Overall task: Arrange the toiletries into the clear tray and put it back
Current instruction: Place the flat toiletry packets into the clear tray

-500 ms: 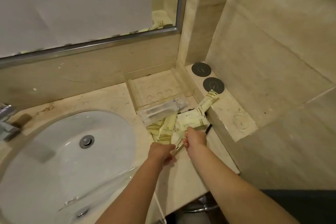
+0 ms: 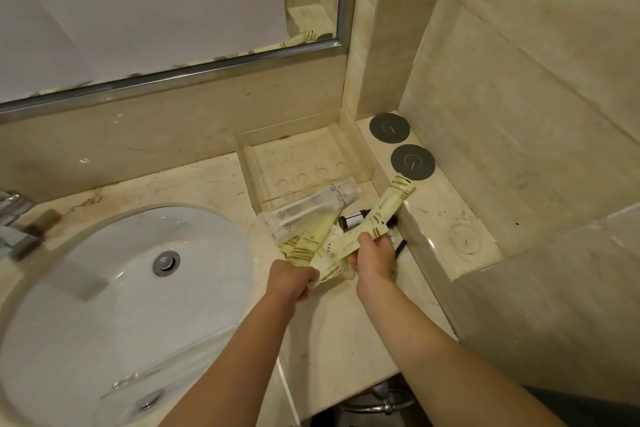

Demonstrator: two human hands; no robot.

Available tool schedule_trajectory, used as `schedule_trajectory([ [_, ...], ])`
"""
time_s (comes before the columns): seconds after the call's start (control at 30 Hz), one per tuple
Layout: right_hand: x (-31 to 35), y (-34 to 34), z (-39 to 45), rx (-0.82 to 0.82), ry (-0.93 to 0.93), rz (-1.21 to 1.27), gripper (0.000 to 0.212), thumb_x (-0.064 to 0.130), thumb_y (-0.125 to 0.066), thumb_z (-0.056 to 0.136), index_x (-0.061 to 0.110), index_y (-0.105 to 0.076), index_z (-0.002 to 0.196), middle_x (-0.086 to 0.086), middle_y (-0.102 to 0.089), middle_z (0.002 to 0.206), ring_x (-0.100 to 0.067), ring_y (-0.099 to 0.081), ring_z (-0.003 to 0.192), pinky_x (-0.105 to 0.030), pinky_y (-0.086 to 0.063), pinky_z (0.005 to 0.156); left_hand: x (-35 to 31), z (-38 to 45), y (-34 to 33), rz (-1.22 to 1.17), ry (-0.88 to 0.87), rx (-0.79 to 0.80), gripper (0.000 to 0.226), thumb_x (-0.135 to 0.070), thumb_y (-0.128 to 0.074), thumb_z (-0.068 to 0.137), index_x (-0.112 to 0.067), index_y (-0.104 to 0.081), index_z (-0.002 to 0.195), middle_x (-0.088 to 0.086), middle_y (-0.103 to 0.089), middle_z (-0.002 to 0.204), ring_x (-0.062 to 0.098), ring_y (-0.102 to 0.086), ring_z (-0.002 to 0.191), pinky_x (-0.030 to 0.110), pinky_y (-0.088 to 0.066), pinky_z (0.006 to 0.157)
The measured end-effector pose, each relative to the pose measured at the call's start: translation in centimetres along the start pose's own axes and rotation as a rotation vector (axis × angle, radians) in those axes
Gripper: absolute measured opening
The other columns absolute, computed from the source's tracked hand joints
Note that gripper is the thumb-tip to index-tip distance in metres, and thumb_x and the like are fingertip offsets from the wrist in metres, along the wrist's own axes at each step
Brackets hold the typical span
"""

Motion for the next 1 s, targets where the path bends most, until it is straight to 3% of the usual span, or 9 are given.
schedule_trajectory([
  [0.1, 0.2, 0.5, -1.0, 0.03, 0.018, 0.003, 0.022, 0.005, -0.047, 0.089, 0.014, -0.063, 0.099, -0.005, -0.067, 0.084, -0.016, -0.06, 0.064, -0.019, -0.048, 0.047, 0.4, -0.2, 1.1, -0.084, -0.02, 0.0, 0.03, 0.009, -0.07, 0.071, -0.007, -0.044, 0.069, 0.012, -0.049, 0.079, 0.021, -0.053, 0.06, 0.026, -0.053, 0.049],
  [0.17, 0.1, 0.8, -1.6, 0.045, 0.017, 0.003, 0.021, 0.004, -0.046, 0.089, 0.012, -0.063, 0.099, -0.005, -0.065, 0.081, -0.015, -0.058, 0.063, -0.013, -0.043, 0.039, 0.8, -0.8, 1.7, -0.144, -0.023, 0.014, 0.034, 0.007, -0.07, 0.073, -0.005, -0.049, 0.097, 0.012, -0.052, 0.101, 0.023, -0.062, 0.073, 0.029, -0.057, 0.058],
  [0.2, -0.1, 0.8, -2.0, 0.061, 0.004, 0.008, 0.021, 0.004, -0.047, 0.089, 0.012, -0.063, 0.099, -0.005, -0.065, 0.082, -0.017, -0.059, 0.065, -0.013, -0.044, 0.041, 1.1, -1.0, 2.1, -0.163, -0.016, 0.021, 0.045, 0.007, -0.071, 0.074, -0.005, -0.046, 0.111, 0.014, -0.052, 0.11, 0.025, -0.065, 0.077, 0.031, -0.058, 0.062],
  [0.27, -0.7, 0.8, -2.6, 0.093, -0.031, 0.027, 0.023, 0.004, -0.048, 0.087, 0.012, -0.066, 0.099, -0.007, -0.069, 0.086, -0.023, -0.065, 0.074, -0.024, -0.055, 0.057, 1.4, -1.4, 2.6, -0.176, -0.022, 0.034, 0.051, 0.006, -0.072, 0.075, -0.003, -0.046, 0.118, 0.018, -0.053, 0.116, 0.028, -0.067, 0.076, 0.033, -0.06, 0.067],
  [0.37, -1.7, 0.6, -3.4, 0.119, -0.054, 0.039, 0.025, 0.003, -0.048, 0.083, 0.015, -0.07, 0.09, -0.01, -0.073, 0.089, -0.029, -0.068, 0.082, -0.044, -0.058, 0.078, 1.9, -1.9, 3.3, -0.156, -0.048, 0.053, 0.035, 0.006, -0.072, 0.074, -0.002, -0.054, 0.103, 0.02, -0.058, 0.106, 0.027, -0.067, 0.073, 0.031, -0.061, 0.063],
  [0.53, -2.8, 0.7, -5.1, 0.14, -0.075, 0.036, 0.022, 0.0, -0.047, 0.079, 0.0, -0.064, 0.093, -0.013, -0.065, 0.081, -0.028, -0.061, 0.075, -0.042, -0.051, 0.073, 2.7, -3.2, 4.5, -0.128, -0.134, 0.061, 0.022, 0.008, -0.067, 0.074, -0.006, -0.05, 0.08, 0.013, -0.055, 0.08, 0.026, -0.06, 0.07, 0.029, -0.058, 0.059],
  [0.7, -3.8, 0.5, -6.8, 0.207, -0.088, 0.041, 0.027, 0.003, -0.048, 0.078, -0.001, -0.064, 0.099, -0.016, -0.067, 0.087, -0.031, -0.064, 0.081, -0.044, -0.051, 0.077, 3.6, -4.0, 5.9, -0.137, -0.172, 0.044, 0.027, 0.008, -0.063, 0.073, -0.01, -0.044, 0.078, 0.015, -0.054, 0.09, 0.03, -0.059, 0.083, 0.03, -0.058, 0.059],
  [0.9, -4.5, -0.5, -8.8, 0.268, -0.061, -0.037, 0.02, 0.0, -0.05, 0.078, 0.0, -0.065, 0.09, -0.018, -0.067, 0.083, -0.03, -0.064, 0.075, -0.043, -0.053, 0.069, 3.9, -5.5, 7.5, -0.148, -0.158, 0.039, 0.027, 0.004, -0.059, 0.077, -0.012, -0.037, 0.074, 0.014, -0.054, 0.085, 0.027, -0.057, 0.075, 0.034, -0.058, 0.061],
  [1.0, -4.9, -1.8, -10.1, 0.345, -0.048, -0.102, 0.029, -0.001, -0.049, 0.077, -0.002, -0.066, 0.101, -0.019, -0.07, 0.09, -0.036, -0.067, 0.084, -0.055, -0.055, 0.082, 3.8, -6.3, 8.3, -0.16, -0.181, 0.057, 0.027, 0.004, -0.058, 0.077, -0.011, -0.038, 0.071, 0.01, -0.058, 0.083, 0.026, -0.061, 0.074, 0.036, -0.059, 0.065],
])
Point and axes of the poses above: each hand's wrist, its own z-axis towards the middle knuckle, its own y-axis out of the back of the hand, x = y × z, the point moved 3 cm from there along z, towards the middle knuckle
